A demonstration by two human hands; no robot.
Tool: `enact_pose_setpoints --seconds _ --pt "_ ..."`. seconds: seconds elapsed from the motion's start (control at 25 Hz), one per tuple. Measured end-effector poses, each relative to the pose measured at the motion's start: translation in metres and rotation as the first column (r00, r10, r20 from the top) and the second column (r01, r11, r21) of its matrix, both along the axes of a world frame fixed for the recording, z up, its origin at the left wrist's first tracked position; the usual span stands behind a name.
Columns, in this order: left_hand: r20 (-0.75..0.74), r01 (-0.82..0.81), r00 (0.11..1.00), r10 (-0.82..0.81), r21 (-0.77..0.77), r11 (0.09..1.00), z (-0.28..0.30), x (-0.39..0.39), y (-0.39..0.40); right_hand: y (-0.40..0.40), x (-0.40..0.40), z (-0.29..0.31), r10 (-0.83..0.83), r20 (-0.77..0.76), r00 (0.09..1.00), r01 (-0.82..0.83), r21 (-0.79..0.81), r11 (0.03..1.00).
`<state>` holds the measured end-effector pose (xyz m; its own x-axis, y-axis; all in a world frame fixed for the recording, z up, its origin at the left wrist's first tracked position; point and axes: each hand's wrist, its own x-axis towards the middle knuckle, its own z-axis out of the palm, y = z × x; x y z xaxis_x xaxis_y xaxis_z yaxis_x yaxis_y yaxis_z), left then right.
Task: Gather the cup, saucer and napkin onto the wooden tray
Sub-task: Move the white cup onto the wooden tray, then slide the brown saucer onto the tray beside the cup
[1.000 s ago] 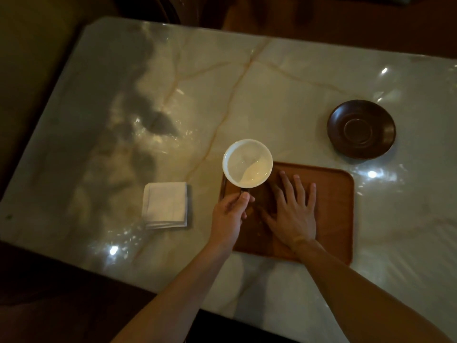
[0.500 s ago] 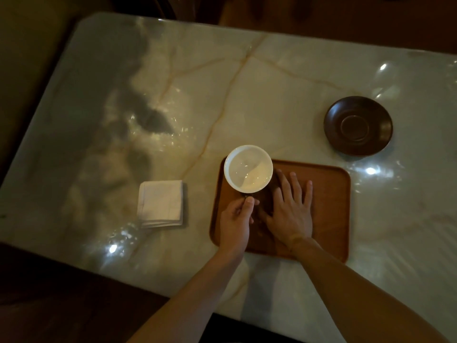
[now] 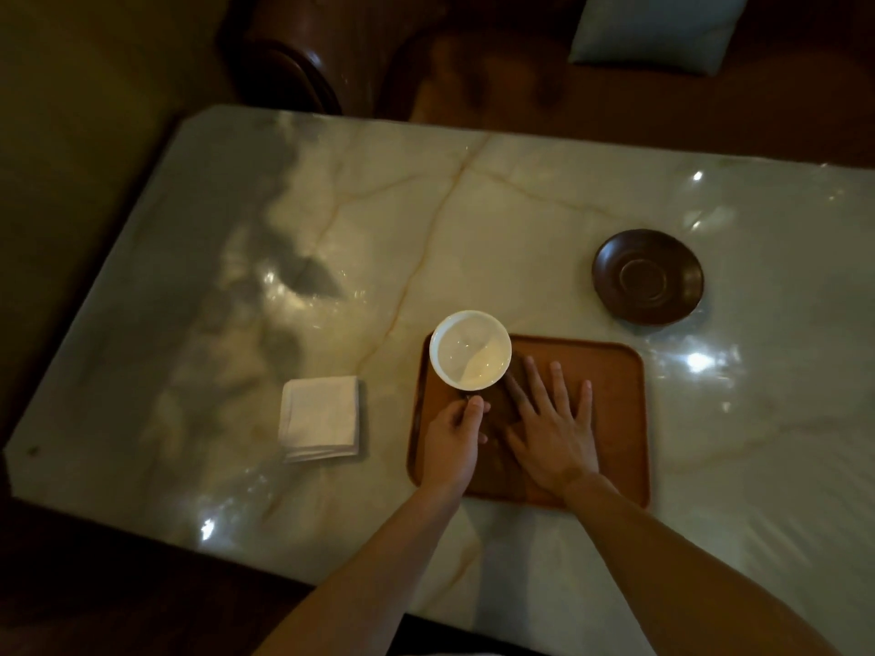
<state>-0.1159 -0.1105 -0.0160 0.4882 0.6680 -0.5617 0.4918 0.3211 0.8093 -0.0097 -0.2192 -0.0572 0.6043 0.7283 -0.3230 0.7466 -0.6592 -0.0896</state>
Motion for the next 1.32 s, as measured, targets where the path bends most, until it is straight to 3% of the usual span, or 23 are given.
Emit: enact_pose_setpoints --seconds 0.32,0.44,0.56,0.68,0.8,0.88,0.96,1.08,1.32 --pt "-0.04 0.056 0.998 -0.056 -0.002 0.998 0.016 -0.004 0.003 -0.009 0.0 0.056 -0.127 -0.249 0.96 0.094 -0.139 0.986" --pt "-0.171 0.15 0.974 -0.151 -0.024 0.988 0.025 -0.009 0.01 -0.013 0.002 0.084 -0.125 -0.315 0.941 0.056 -0.218 0.974" --pt "-0.305 0.324 0.894 -0.328 -0.065 0.944 0.036 -0.014 0.019 -0.02 0.008 0.107 -0.101 -0.32 0.942 -0.002 -0.307 0.952" --pt "-0.382 0.633 0.7 -0.603 -0.057 0.772 0.048 -0.014 0.034 -0.024 0.012 0.129 -0.138 -0.345 0.928 0.02 -0.324 0.946" --pt "-0.466 0.897 0.39 -0.794 -0.004 0.443 0.067 -0.007 0.049 -0.032 0.014 0.146 -0.151 -0.337 0.929 0.035 -0.328 0.944" --pt "-0.503 0.963 0.212 -0.838 -0.041 0.268 0.079 0.003 0.055 -0.039 0.011 0.154 -0.183 -0.32 0.93 0.064 -0.349 0.935" --pt "-0.532 0.984 0.092 -0.841 -0.081 0.159 0.092 0.017 0.057 -0.045 0.01 0.162 -0.202 -0.311 0.929 0.081 -0.361 0.929" --pt "-0.549 0.998 0.011 -0.836 -0.05 0.046 0.102 0.041 0.058 -0.055 0.011 0.169 -0.222 -0.32 0.921 0.1 -0.357 0.929" --pt "-0.61 0.977 0.049 -0.791 0.193 -0.088 0.113 0.092 0.048 -0.086 0.051 0.18 -0.235 -0.264 0.935 0.156 -0.29 0.944"
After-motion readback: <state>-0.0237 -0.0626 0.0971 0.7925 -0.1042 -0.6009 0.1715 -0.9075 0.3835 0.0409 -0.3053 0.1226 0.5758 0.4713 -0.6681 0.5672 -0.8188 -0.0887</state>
